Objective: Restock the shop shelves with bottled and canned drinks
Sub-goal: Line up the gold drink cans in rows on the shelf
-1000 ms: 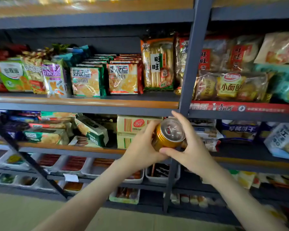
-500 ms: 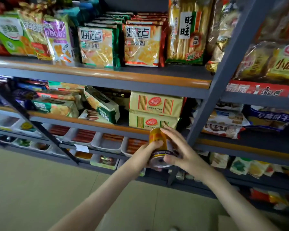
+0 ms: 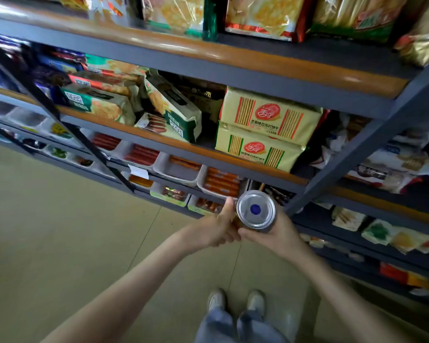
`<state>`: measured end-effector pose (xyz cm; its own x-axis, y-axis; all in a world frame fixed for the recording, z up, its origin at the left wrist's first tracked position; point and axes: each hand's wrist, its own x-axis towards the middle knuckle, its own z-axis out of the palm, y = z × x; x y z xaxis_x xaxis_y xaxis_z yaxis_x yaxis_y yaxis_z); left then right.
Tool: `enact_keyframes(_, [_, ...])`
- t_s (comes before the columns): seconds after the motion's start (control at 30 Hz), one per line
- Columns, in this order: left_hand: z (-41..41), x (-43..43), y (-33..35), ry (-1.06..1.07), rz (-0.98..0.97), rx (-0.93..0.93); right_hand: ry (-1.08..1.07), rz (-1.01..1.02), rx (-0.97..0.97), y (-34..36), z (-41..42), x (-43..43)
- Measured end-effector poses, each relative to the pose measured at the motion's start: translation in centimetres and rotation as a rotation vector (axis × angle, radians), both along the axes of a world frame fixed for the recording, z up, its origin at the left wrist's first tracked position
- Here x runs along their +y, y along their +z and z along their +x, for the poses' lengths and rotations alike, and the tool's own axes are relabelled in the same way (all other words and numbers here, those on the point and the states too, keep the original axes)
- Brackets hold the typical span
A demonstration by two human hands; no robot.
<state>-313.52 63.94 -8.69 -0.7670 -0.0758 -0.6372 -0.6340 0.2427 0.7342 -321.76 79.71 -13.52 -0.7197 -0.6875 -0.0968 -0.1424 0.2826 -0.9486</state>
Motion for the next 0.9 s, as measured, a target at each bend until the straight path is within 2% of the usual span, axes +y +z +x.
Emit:
enact_keyframes(0.07, [0.5, -0.3, -0.6, -0.053, -0.321, 0.081, -0.035, 0.015, -0.108, 0.5, 0.1, -0.1])
enact_keyframes(0.13, [0.9, -0.7, -1.6, -0.083, -0.643, 0.271, -0.012, 0.018, -0.206, 0.9, 0.0, -0.1])
enact_keyframes(0.3, [1.2, -1.9, -3.4, -0.429, -1.131, 0.925, 0.105, 0.038, -0.309, 2.5, -0.4, -0.3])
enact_keyframes(0.37, [0.9, -1.9, -3.7, -0.550, -1.327, 1.074, 0.147, 0.044, -0.280, 3.0, -0.3, -0.2])
enact_keyframes(0.47, [0.5, -1.6, -3.6, -0.601, -1.455, 1.208, 0.195, 0.059, -0.248, 3.6, -0.1, 0.1])
enact_keyframes(0.6, [-0.3, -1.3, -2.8, -0.689, -1.481, 1.291, 0.275, 0.094, -0.293, 4.9, -0.9, 1.3])
enact_keyframes(0.67, [-0.6, -1.0, -2.2, -0.637, -1.333, 1.246, 0.296, 0.084, -0.387, 5.5, -1.3, 2.1])
enact_keyframes(0.8, [-0.5, 0.3, -0.1, -0.153, -0.865, 0.890, 0.235, 0.035, -0.417, 6.8, -2.4, 3.9])
enact_keyframes(0.9, [-1.1, 1.3, 1.6, 0.076, -0.735, 0.697, 0.197, 0.008, -0.279, 8.4, -2.8, 3.5])
